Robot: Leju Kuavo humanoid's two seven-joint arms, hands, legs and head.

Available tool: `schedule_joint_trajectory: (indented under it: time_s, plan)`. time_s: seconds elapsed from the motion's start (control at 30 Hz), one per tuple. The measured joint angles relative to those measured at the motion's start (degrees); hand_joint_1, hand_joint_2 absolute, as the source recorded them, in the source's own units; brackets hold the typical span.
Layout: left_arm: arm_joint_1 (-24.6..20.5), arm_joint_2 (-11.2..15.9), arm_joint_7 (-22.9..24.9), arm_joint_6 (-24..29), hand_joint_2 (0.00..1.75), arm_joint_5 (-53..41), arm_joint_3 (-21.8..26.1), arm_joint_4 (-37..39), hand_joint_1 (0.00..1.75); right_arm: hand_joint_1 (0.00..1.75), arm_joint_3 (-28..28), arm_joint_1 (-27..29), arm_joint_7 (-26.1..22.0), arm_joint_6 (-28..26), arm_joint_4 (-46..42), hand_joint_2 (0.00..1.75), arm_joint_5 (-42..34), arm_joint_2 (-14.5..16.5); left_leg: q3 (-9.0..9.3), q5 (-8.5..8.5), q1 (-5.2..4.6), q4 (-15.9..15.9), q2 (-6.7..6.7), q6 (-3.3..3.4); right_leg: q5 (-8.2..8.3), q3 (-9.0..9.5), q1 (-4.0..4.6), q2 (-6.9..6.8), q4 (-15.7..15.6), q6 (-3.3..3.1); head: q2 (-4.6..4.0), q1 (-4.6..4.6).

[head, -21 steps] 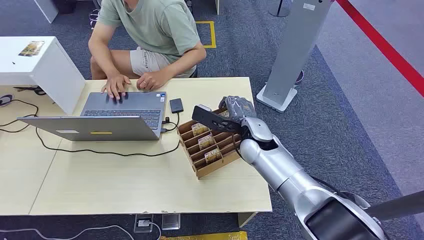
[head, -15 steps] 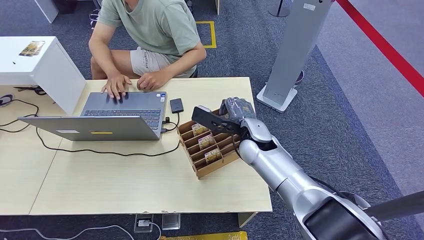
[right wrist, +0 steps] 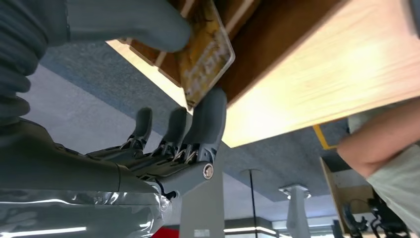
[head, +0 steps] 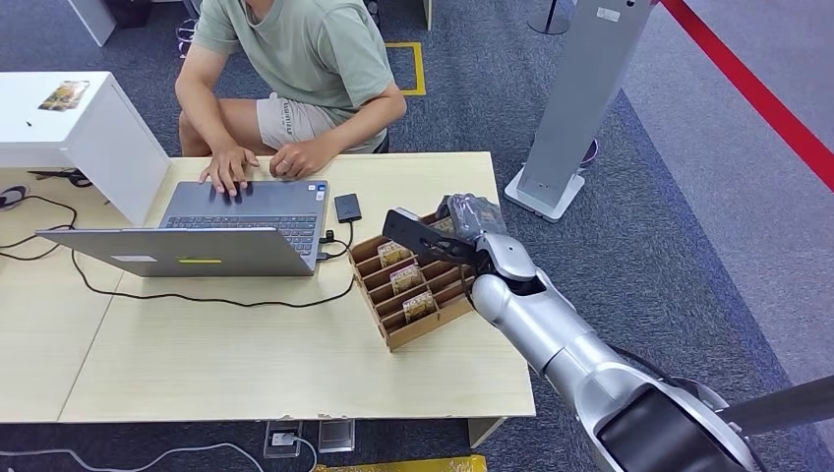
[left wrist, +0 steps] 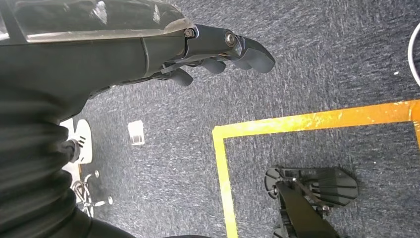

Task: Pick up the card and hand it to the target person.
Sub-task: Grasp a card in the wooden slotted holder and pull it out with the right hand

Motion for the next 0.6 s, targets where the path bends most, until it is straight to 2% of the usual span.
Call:
schedule_joint_trajectory:
  time_s: [0.33, 0.4, 0.53, 0.6]
  plan:
    - [0.0, 0.0, 0.0, 0.0, 1.75, 0.0, -0.6, 0.1, 0.0, 0.82, 0.0, 0.5, 0.2, 0.1, 1.1, 1.75, -0.1, 0.0, 0.0, 0.0, 0.0, 0.0, 0.01, 0.0, 0.01, -0.03, 0.0, 0.01, 0.0, 0.0, 0.01, -0.07]
    - [0.0, 0.0, 0.0, 0.0, 1.75, 0.0, -0.6, 0.1, 0.0, 0.93, 0.0, 0.5, 0.3, 0.1, 1.2, 1.75, -0.1, 0.0, 0.0, 0.0, 0.0, 0.0, 0.01, 0.0, 0.01, -0.02, 0.0, 0.01, 0.0, 0.0, 0.0, -0.04]
    - [0.0, 0.0, -0.1, 0.0, 1.75, 0.0, -0.6, 0.2, 0.0, 1.27, 0.0, 0.5, 0.3, 0.0, 1.4, 1.75, -0.1, 0.0, 0.0, 0.0, 0.0, 0.0, 0.01, 0.0, 0.01, -0.01, 0.0, 0.01, 0.0, 0.0, -0.01, -0.02]
    - [0.0, 0.0, -0.1, 0.0, 1.75, 0.0, -0.6, 0.2, 0.0, 1.36, 0.0, 0.5, 0.3, -0.1, 1.5, 1.75, 0.0, 0.0, 0.0, 0.0, 0.0, 0.0, 0.01, 0.0, 0.01, -0.01, 0.0, 0.01, 0.0, 0.0, -0.01, -0.01]
